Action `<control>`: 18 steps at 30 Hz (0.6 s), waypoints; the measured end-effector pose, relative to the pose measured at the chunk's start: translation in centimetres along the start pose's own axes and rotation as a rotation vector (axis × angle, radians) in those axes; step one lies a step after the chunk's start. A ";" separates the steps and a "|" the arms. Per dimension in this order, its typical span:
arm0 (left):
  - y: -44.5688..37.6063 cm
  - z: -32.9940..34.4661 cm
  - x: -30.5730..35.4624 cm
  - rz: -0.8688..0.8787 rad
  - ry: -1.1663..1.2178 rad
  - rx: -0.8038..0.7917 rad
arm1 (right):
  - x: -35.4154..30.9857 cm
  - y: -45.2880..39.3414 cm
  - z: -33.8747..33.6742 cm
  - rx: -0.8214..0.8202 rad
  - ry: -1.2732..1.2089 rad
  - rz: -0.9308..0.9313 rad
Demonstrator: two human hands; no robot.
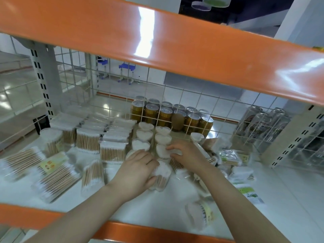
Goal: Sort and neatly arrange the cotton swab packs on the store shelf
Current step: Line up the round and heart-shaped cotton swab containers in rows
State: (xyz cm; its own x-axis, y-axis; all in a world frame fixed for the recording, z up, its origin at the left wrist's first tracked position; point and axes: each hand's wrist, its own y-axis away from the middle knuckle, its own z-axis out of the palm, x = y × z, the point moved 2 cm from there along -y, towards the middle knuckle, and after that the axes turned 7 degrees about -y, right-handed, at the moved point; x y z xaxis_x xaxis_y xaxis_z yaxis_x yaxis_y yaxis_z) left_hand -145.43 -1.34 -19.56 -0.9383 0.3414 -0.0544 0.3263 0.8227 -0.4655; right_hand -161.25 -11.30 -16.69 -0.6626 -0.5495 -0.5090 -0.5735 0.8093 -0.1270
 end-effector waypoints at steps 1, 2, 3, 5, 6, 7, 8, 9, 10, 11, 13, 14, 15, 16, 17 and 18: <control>-0.1 0.1 0.1 -0.006 -0.012 0.019 | 0.0 -0.1 0.0 0.005 0.010 -0.007; -0.3 0.1 0.3 -0.010 -0.022 0.033 | 0.1 -0.1 0.1 0.009 0.016 -0.012; -0.4 0.1 0.5 -0.013 -0.030 0.039 | 0.1 -0.2 0.1 0.012 0.018 -0.015; -0.6 0.2 0.7 -0.014 -0.041 0.045 | 0.0 -0.2 0.3 0.026 0.007 -0.022; -0.7 0.2 0.7 -0.011 -0.046 0.045 | 0.0 -0.3 0.3 0.032 0.000 -0.024; -0.8 0.1 0.7 -0.005 -0.051 0.045 | -0.1 -0.3 0.3 0.035 -0.001 -0.025; -0.8 0.1 0.7 -0.003 -0.055 0.048 | -0.2 -0.3 0.4 0.035 0.000 -0.026; -0.9 0.0 0.7 -0.002 -0.059 0.056 | -0.3 -0.2 0.4 0.035 0.000 -0.025; -0.9 0.0 0.6 -0.007 -0.063 0.061 | -0.3 -0.2 0.3 0.038 -0.002 -0.020; -0.9 0.0 0.7 -0.013 -0.067 0.066 | -0.3 -0.1 0.2 0.047 -0.002 -0.008; -1.0 -0.1 0.7 -0.020 -0.069 0.077 | -0.1 0.3 -0.4 0.076 0.013 0.033; -1.0 -0.2 0.8 -0.030 -0.063 0.071 | 0.1 0.4 -0.7 0.085 0.027 0.055; -1.0 -0.3 0.9 -0.040 -0.055 0.063 | 0.4 0.6 -1.1 0.088 0.047 0.073; -1.1 -0.4 0.9 -0.051 -0.044 0.056 | 0.7 0.8 -1.4 0.086 0.073 0.088; -1.1 -0.5 1.0 -0.058 -0.035 0.057 | 1.0 0.8 -1.7 0.085 0.101 0.100; -1.1 -0.6 1.0 -0.065 -0.024 0.054 | 1.4 0.9 -1.8 0.079 0.126 0.113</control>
State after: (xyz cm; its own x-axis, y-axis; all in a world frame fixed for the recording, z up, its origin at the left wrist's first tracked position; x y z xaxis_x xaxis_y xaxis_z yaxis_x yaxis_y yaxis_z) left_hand -146.68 -1.62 -18.58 -0.9599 0.2768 -0.0437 0.2590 0.8169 -0.5154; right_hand -163.54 -11.73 -16.00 -0.7786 -0.4716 -0.4141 -0.4557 0.8785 -0.1436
